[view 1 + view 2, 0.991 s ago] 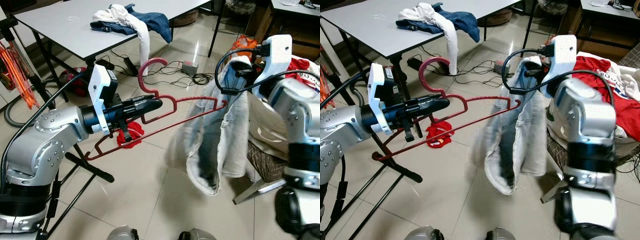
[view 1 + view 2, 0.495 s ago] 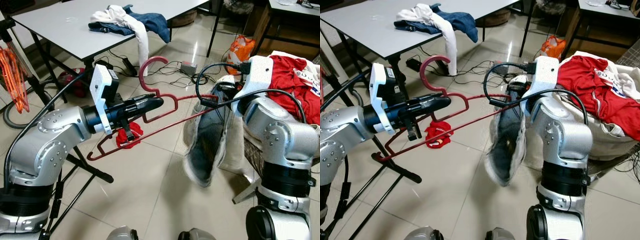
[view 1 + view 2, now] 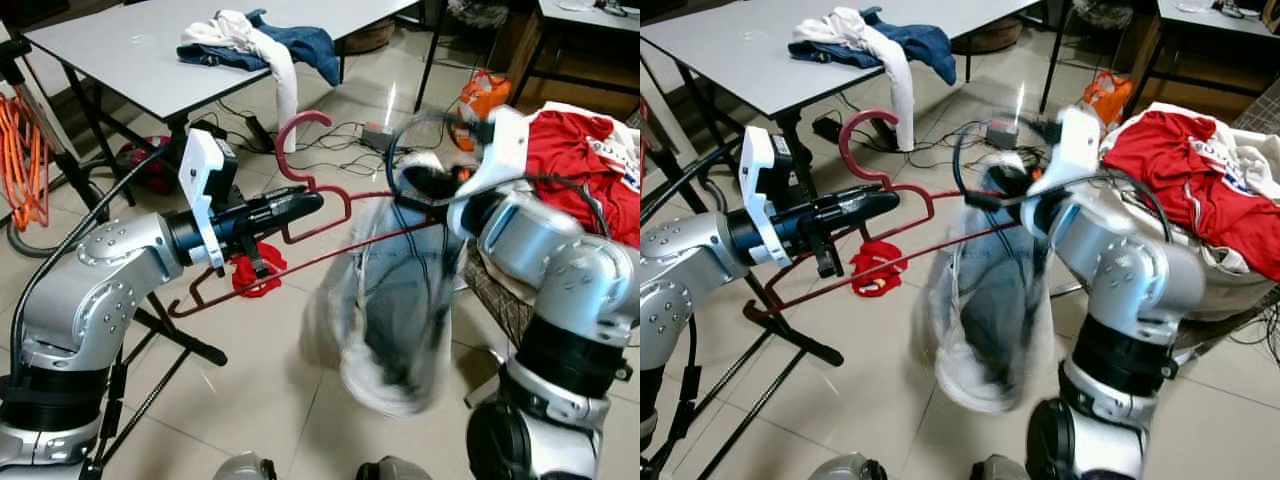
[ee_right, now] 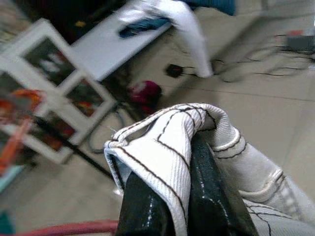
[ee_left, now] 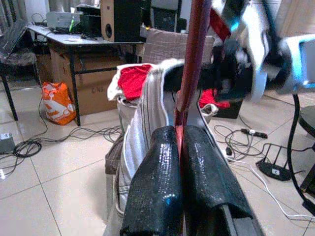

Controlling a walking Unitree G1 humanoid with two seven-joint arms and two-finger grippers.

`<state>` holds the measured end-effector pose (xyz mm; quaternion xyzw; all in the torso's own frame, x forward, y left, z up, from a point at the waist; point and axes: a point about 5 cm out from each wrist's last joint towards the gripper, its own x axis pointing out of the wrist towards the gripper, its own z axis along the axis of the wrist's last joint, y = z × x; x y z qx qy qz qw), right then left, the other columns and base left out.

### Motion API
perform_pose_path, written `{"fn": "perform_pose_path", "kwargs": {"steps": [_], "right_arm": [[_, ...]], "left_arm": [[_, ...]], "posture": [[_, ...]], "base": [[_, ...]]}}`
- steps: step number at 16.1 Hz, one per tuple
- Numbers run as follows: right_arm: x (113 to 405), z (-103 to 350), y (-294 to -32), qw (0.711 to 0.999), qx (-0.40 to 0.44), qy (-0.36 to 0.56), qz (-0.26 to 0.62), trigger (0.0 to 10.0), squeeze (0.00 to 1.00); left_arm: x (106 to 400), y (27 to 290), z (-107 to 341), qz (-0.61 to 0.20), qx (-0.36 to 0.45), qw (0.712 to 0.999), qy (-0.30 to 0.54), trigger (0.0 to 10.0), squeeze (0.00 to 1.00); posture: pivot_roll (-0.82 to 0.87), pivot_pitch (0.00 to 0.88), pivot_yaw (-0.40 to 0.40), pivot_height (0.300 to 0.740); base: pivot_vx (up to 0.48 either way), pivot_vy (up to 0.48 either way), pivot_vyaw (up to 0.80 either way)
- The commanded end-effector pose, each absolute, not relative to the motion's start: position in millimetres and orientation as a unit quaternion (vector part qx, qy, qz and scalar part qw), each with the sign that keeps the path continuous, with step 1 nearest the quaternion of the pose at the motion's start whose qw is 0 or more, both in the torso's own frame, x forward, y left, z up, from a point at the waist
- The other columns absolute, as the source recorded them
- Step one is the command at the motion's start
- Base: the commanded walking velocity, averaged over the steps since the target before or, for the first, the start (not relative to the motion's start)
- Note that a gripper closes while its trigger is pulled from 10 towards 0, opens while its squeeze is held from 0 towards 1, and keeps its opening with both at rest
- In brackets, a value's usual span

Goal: Hang hanger

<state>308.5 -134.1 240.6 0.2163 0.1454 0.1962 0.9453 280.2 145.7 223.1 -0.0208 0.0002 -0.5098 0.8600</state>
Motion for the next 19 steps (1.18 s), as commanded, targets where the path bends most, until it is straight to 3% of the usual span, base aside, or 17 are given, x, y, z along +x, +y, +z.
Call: {"fn": "perform_pose_path", "kwargs": {"steps": [1,7,14,19], "right_arm": [[302.7,263.6,-127.6,0.937,0.224,0.104,0.246,0.0,0.00],[300.7,265.2,-132.3,0.932,0.220,0.106,0.267,0.0,0.00],[331.0,287.4,-162.0,0.956,0.156,0.064,0.239,0.0,0.00],[350.1,294.9,-154.8,0.961,0.174,0.036,0.212,0.0,0.00]], "left_arm": [[282.6,143.5,226.9,-0.509,-0.014,0.860,-0.007,10.0,0.00],[283.6,142.1,225.5,-0.508,-0.014,0.861,-0.006,10.0,0.00],[285.1,140.5,227.1,-0.513,-0.005,0.858,-0.006,10.0,0.00],[284.8,139.3,224.7,-0.509,-0.007,0.861,-0.005,10.0,0.00]], "posture": [[-0.11,0.000,-0.012,0.740],[-0.12,0.000,-0.010,0.740],[-0.10,0.000,-0.006,0.740],[-0.10,0.000,-0.011,0.740]], "base": [[0.000,0.000,0.00],[0.000,0.000,0.00],[0.000,0.000,0.00],[0.000,0.000,0.00]]}}
